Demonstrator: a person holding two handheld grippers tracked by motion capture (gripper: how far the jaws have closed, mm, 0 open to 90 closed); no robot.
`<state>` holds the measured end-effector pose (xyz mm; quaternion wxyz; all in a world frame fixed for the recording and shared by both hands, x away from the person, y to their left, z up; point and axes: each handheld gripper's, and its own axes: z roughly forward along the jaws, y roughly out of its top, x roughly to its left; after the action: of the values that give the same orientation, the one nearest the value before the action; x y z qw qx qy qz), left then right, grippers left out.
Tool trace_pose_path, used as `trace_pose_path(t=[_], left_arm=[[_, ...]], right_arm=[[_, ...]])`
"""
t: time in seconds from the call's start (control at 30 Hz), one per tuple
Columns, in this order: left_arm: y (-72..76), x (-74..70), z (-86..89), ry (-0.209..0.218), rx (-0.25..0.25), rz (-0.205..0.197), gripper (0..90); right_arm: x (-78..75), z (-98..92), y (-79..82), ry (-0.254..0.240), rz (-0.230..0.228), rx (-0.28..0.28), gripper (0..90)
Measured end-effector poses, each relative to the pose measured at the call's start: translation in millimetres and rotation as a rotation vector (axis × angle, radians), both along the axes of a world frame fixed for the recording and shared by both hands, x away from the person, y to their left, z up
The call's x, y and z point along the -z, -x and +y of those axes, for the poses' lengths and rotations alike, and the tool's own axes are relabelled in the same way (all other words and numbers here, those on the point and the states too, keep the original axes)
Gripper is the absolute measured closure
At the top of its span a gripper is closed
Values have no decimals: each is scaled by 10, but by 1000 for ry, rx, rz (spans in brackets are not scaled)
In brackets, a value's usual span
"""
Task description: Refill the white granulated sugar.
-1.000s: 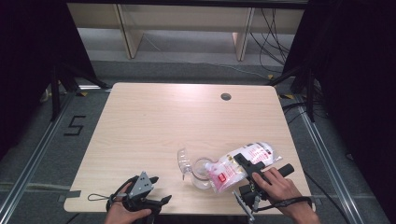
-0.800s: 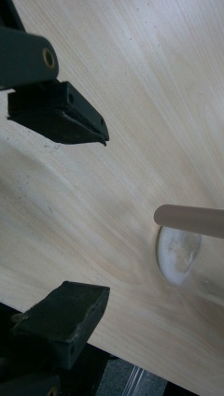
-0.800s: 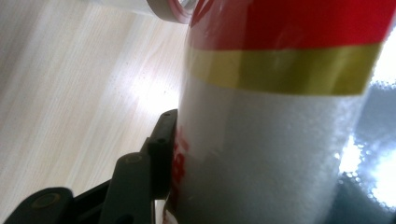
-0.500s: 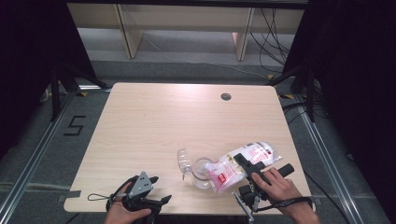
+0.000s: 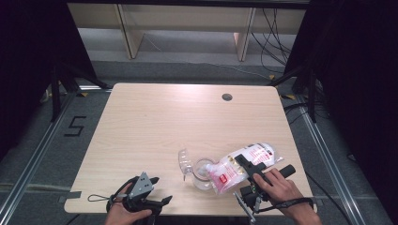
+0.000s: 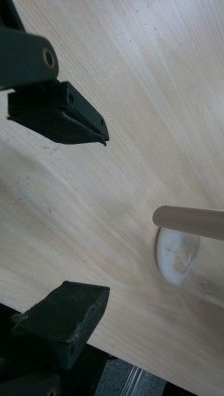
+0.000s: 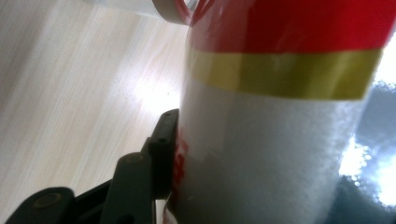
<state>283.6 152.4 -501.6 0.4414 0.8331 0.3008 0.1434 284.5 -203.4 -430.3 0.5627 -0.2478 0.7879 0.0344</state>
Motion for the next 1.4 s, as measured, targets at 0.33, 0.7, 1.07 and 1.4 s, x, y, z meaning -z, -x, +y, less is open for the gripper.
trace_pose_path(t=[0.33, 0.7, 1.07, 1.4], left_arm=[[11, -1, -7, 8, -7, 2, 208], [12, -1, -3, 3, -14, 4, 205], [0, -1, -1, 18, -2, -1, 202], [-3, 6, -3, 22, -3, -1, 202]], right_arm=[[-5, 5, -6, 9, -4, -14, 553], [9, -23, 0, -18, 11, 15, 555], [9, -20, 5, 6, -6, 9, 557], [9, -20, 9, 0, -29, -1, 558]])
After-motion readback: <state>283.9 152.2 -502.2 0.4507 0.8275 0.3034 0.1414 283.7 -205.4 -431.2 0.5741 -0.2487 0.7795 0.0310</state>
